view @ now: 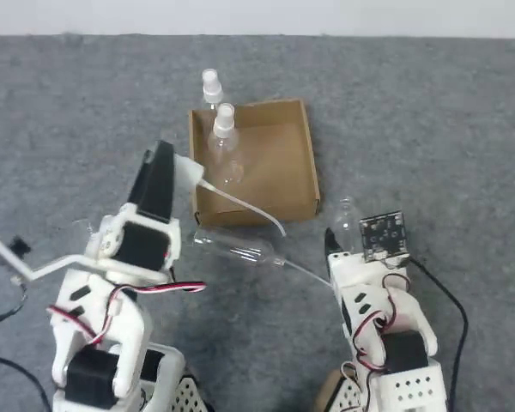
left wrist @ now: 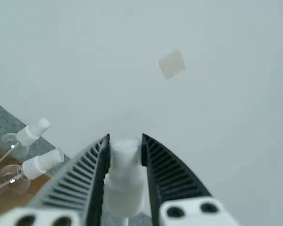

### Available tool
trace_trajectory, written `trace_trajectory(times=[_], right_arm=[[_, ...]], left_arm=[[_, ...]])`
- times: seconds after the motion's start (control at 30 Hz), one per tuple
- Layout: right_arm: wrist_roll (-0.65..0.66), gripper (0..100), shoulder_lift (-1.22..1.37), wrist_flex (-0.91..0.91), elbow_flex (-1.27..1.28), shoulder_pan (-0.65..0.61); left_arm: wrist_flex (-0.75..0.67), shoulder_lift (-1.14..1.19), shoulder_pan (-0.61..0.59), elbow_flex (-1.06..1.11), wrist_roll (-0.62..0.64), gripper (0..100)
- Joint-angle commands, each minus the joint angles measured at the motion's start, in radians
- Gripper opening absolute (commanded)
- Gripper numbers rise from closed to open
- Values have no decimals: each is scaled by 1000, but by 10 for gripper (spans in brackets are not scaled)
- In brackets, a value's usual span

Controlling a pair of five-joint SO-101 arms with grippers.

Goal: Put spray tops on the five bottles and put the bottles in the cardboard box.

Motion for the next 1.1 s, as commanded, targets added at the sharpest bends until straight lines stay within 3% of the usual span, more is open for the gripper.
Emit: trace_trajectory(times=[0.0,0.3,0.6,1.07], right_arm=[[11,80,-22,-2,-15,-42],[11,80,-22,-4,-14,-124],[11,80,-22,-4,-14,-229],[41,78,-22,-127,-12,-246]], left_arm=[[-32,-29,-34,-4,17,12],[-41,-29,-35,10,14,12],[-221,-29,-49,128,11,12],[-224,-29,-77,130,14,12]])
